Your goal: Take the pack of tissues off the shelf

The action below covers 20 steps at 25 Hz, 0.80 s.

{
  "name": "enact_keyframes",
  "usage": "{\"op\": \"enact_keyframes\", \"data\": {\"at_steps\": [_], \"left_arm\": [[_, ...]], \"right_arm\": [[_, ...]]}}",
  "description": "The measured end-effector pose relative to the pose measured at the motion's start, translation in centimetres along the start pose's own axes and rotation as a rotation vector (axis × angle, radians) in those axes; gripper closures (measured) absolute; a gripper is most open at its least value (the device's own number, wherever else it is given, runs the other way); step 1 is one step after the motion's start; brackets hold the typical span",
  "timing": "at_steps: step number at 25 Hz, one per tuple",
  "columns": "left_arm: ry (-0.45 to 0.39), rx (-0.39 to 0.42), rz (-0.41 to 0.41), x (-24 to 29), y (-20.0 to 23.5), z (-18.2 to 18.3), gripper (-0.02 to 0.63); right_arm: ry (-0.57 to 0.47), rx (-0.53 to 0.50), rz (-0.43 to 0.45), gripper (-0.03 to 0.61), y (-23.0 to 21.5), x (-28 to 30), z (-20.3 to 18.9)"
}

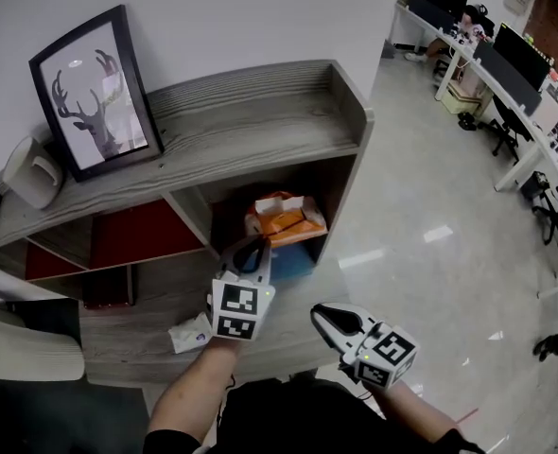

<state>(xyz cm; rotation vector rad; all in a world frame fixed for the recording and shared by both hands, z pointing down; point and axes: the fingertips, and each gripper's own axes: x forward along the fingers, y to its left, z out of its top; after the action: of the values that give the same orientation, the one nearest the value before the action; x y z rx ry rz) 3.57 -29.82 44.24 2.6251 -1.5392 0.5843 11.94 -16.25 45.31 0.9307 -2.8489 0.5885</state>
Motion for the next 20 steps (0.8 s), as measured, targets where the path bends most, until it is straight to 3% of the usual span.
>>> {"op": "enact_keyframes", "data": {"at_steps": [20], "left_arm": [[-0.097,-0.058,0.051,-6.9,-3.8,2.4,0.597]], "right_arm": [[0.019,-0.046,0.084,0.545,-0.3,-3.0,0.0]]}}
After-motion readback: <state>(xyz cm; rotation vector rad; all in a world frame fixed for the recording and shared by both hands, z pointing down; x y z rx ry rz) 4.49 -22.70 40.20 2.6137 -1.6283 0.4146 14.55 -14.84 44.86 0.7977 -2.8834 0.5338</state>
